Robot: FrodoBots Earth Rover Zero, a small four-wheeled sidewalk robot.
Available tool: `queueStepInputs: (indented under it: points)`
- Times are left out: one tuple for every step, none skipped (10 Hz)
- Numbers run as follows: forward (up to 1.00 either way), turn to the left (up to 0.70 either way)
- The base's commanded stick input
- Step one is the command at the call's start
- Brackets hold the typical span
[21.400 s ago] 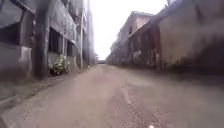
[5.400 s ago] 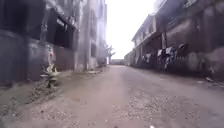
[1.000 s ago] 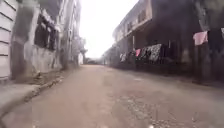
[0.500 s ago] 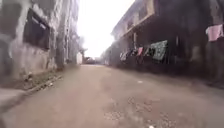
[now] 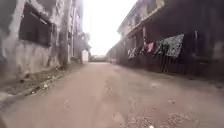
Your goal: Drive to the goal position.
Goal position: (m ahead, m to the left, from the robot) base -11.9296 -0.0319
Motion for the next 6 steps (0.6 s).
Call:
queueStepInputs:
  points:
    - [1.0,0.27]
    - [1.0,0.0]
    - [1.0,0.0]
    - [1.0,0.0]
    - [1.0,0.0]
    - [1.0,0.0]
